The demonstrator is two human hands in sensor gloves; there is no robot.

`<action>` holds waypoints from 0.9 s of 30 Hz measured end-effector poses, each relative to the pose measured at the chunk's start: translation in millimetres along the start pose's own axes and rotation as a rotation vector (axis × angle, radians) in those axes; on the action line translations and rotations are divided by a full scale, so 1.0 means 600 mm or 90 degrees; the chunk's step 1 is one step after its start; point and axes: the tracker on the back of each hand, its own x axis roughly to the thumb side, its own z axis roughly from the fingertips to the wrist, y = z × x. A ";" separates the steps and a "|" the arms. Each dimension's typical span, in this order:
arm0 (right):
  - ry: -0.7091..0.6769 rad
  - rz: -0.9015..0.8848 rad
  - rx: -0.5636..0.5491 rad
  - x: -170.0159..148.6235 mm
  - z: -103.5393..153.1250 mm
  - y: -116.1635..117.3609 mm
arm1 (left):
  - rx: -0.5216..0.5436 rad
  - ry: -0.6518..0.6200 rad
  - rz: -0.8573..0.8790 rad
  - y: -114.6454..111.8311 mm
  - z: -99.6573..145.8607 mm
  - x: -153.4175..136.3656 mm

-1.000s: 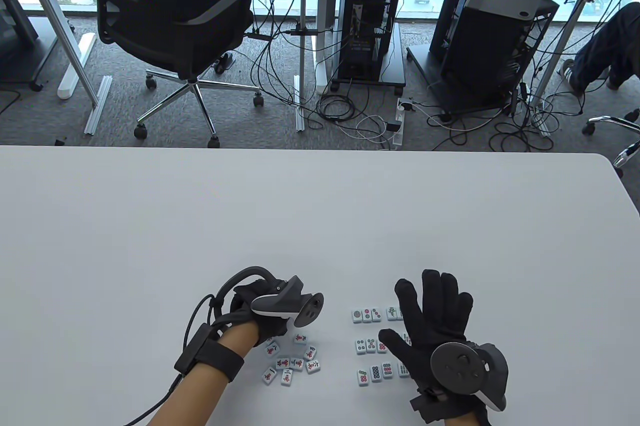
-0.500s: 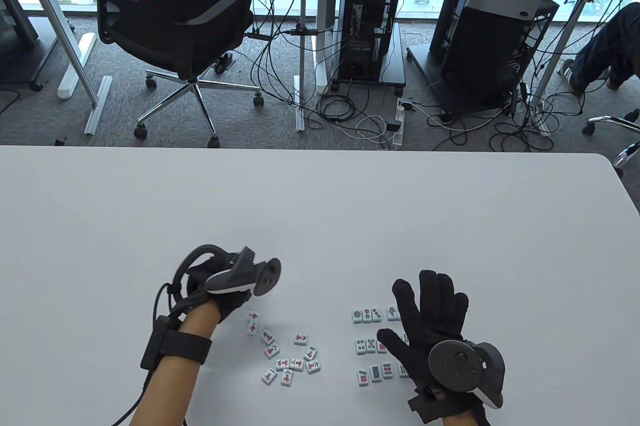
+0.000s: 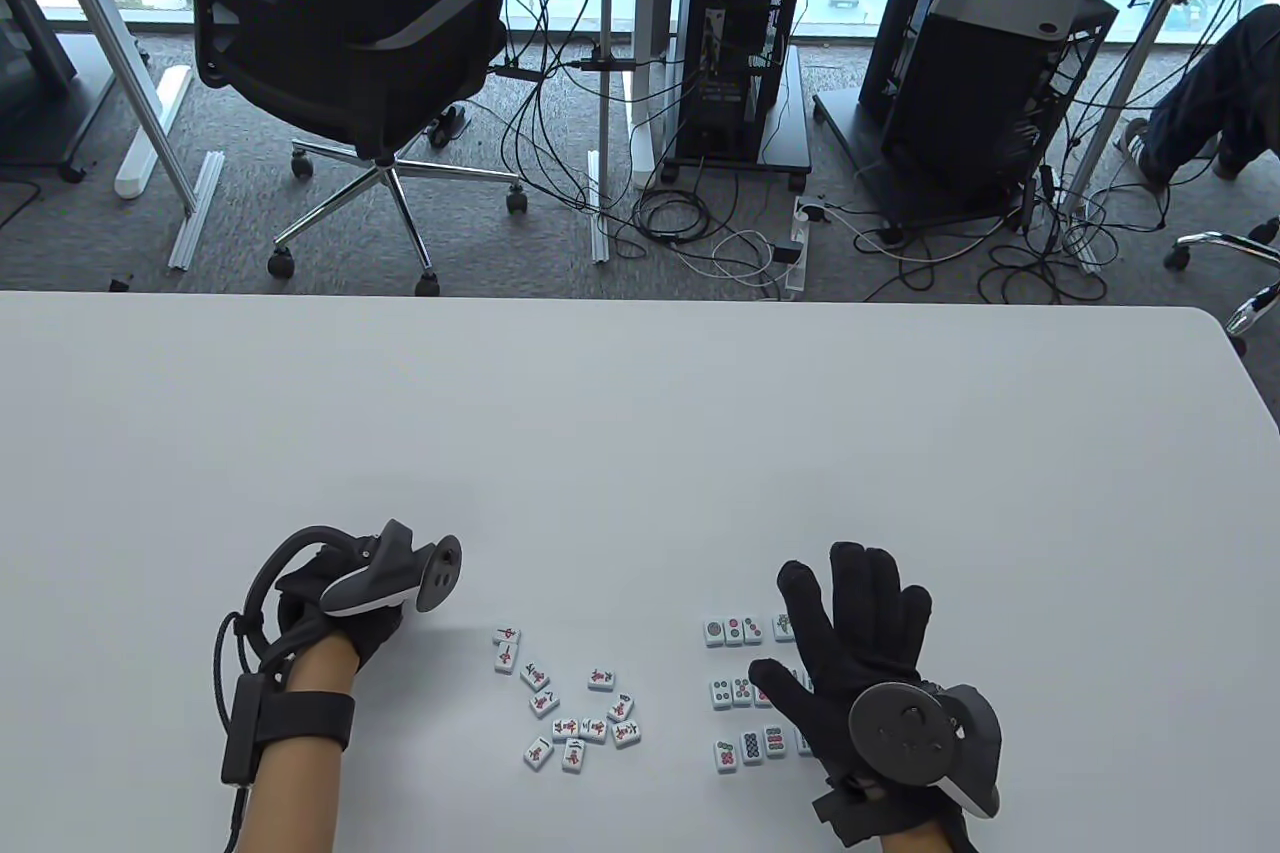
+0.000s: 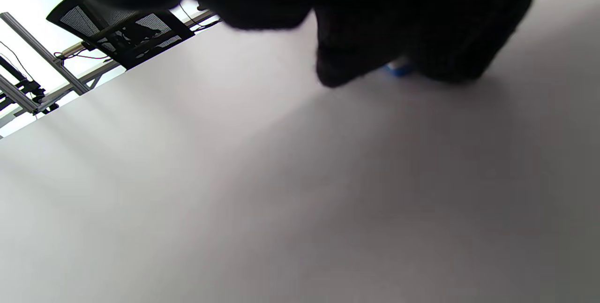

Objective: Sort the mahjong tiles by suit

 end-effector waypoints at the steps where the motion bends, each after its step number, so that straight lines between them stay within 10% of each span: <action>1: 0.000 0.000 0.000 0.000 0.000 0.000 | -0.011 0.008 -0.003 0.004 0.002 0.000; 12: -0.004 -0.005 0.008 0.002 0.000 0.000 | 0.090 -0.119 0.039 0.099 0.026 0.094; 27: -0.010 -0.020 0.005 0.007 0.001 -0.003 | 0.013 -0.084 0.080 0.082 -0.029 0.125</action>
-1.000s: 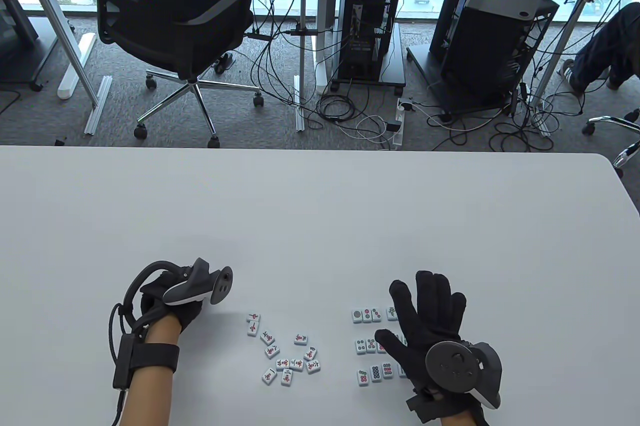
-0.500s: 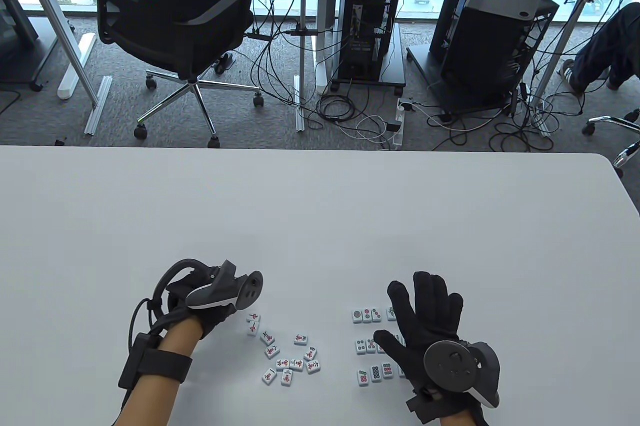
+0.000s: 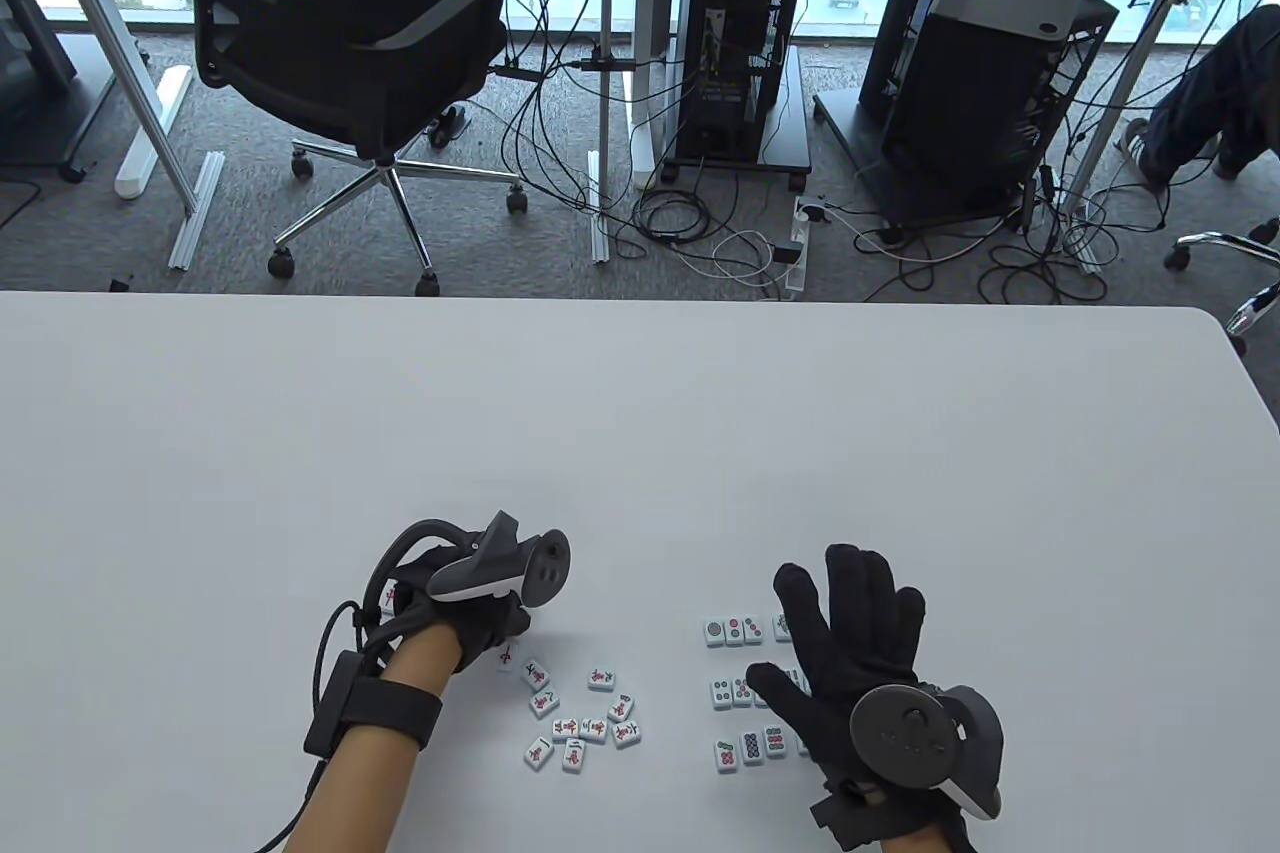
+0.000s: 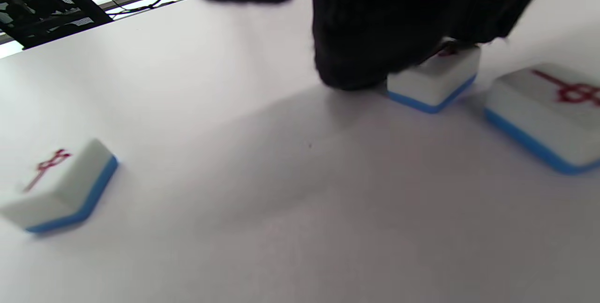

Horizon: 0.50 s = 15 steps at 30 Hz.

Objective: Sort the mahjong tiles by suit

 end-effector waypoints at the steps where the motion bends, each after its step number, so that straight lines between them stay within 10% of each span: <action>1: 0.000 0.000 0.001 0.000 0.000 0.000 | 0.015 0.020 -0.002 0.010 0.002 -0.008; 15: -0.001 0.003 0.012 0.001 0.000 0.002 | 0.117 -0.158 -0.232 0.002 0.052 0.014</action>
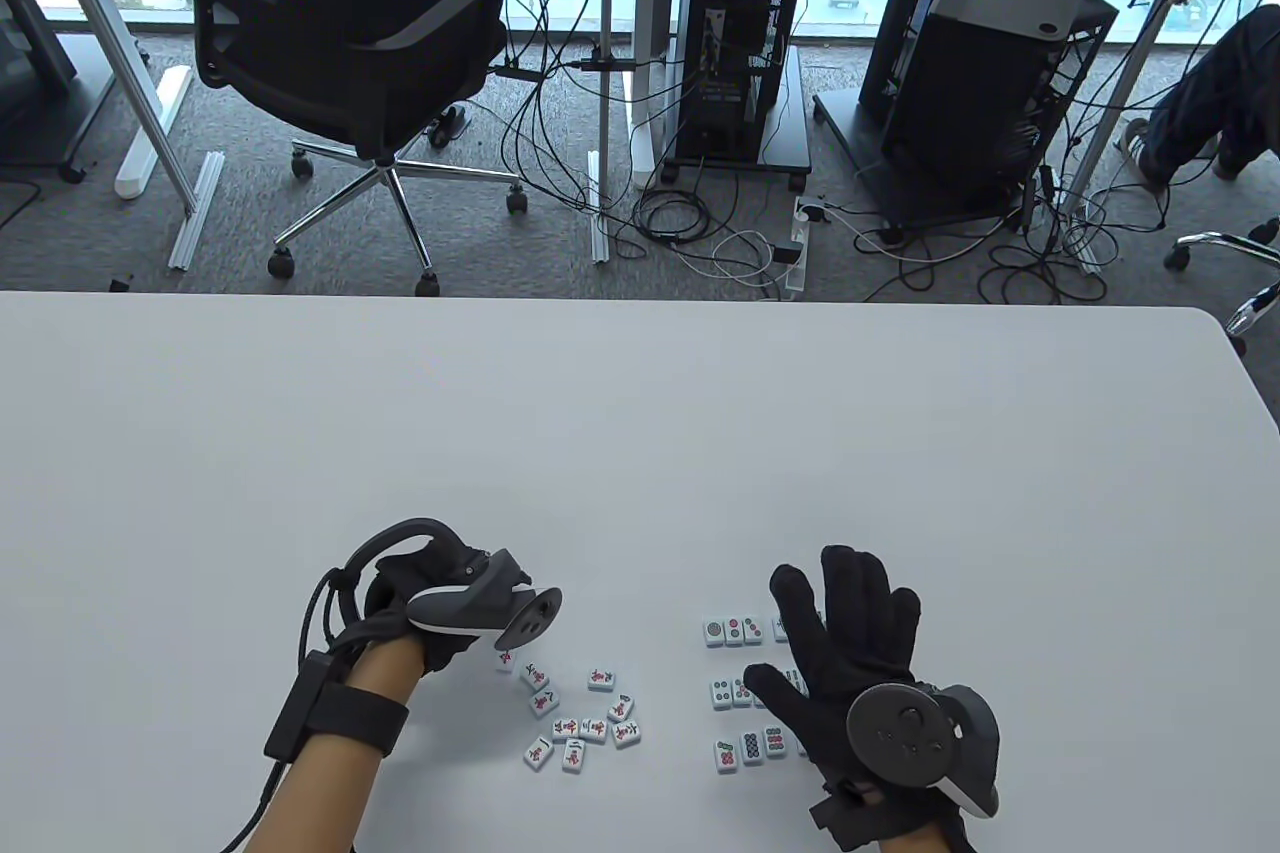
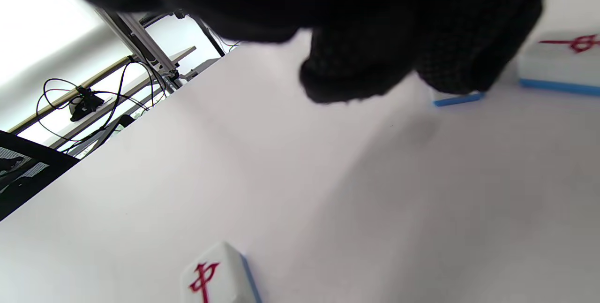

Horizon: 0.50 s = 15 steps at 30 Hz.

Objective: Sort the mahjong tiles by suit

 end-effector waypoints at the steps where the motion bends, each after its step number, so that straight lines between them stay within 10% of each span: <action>1: 0.000 0.001 0.002 0.000 0.000 0.001 | 0.001 -0.008 -0.004 -0.003 -0.001 0.006; 15: -0.005 -0.001 0.014 0.004 -0.001 0.005 | -0.031 -0.031 -0.014 -0.010 -0.028 0.033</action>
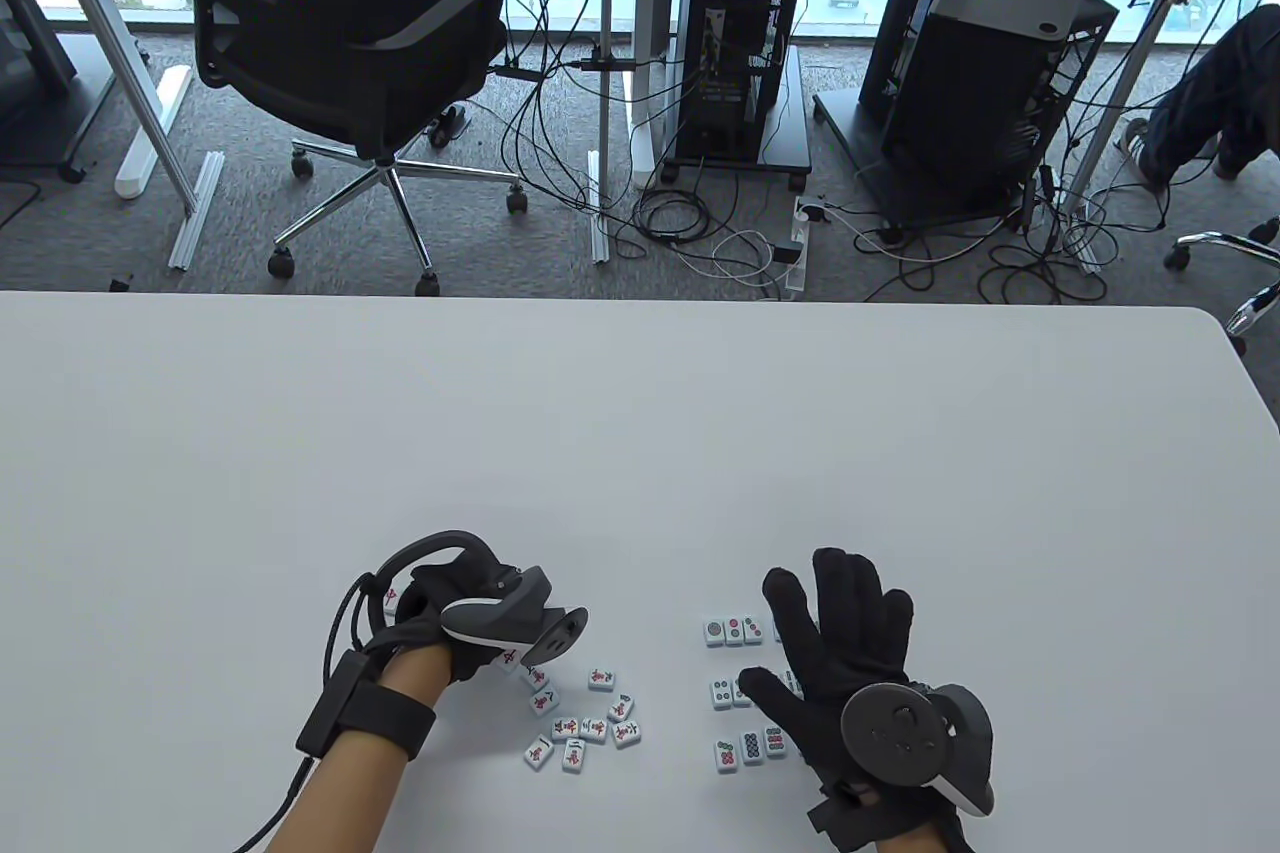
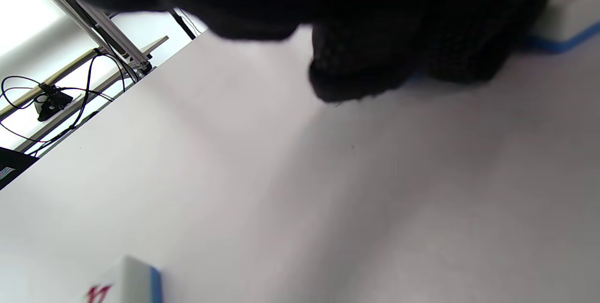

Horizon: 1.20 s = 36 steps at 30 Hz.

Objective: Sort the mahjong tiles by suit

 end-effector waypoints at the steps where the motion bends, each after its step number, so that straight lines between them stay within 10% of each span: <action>1: 0.000 0.001 0.000 0.000 0.000 0.000 | 0.006 0.008 0.008 0.000 0.004 -0.005; 12: 0.006 0.007 0.006 0.000 -0.001 0.002 | -0.076 0.204 0.081 -0.064 0.095 -0.131; 36: 0.022 0.010 0.036 -0.003 -0.004 0.013 | -0.105 0.194 0.059 -0.111 0.077 -0.130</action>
